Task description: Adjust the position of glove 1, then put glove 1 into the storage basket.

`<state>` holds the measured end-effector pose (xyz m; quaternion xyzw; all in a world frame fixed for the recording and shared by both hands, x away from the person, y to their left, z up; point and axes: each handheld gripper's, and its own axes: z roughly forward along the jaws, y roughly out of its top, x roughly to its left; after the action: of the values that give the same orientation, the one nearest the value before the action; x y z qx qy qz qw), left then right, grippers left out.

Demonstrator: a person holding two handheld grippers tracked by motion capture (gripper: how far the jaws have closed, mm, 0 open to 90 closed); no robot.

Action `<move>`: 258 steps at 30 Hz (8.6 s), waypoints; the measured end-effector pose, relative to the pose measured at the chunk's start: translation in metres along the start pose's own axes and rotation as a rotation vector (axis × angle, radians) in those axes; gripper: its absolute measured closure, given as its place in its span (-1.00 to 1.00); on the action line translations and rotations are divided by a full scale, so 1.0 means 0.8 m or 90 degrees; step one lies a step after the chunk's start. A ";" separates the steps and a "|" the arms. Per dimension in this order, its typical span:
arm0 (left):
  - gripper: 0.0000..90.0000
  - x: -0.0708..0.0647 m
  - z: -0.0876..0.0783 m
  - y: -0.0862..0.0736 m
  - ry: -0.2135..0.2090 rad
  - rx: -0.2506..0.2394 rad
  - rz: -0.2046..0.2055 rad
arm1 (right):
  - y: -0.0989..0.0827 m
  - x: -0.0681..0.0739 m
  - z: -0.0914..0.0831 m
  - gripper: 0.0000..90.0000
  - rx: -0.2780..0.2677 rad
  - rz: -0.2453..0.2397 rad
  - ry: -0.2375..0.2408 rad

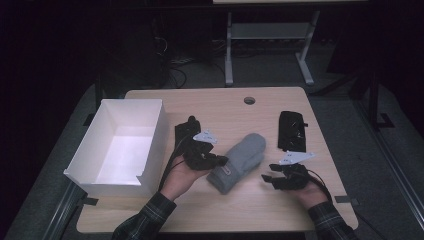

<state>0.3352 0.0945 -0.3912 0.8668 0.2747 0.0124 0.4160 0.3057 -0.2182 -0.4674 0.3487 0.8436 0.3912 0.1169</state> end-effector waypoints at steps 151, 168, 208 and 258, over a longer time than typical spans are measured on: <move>0.56 0.021 -0.038 0.049 -0.024 0.028 -0.026 | -0.029 -0.008 -0.007 -0.64 0.015 -0.027 -0.008; 0.56 0.038 -0.140 0.089 0.025 -0.023 -0.029 | -0.029 -0.008 -0.006 -0.65 0.014 -0.028 -0.009; 0.55 0.131 -0.318 -0.009 0.179 -0.103 -0.170 | -0.028 -0.010 -0.006 -0.65 0.013 -0.021 -0.016; -0.52 0.217 -0.231 -0.102 0.274 0.020 -0.220 | -0.027 -0.011 -0.005 -0.67 0.016 -0.027 -0.012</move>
<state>0.3982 0.3520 -0.3652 0.7909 0.5007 0.1209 0.3306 0.2995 -0.2362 -0.4816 0.3359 0.8546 0.3746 0.1285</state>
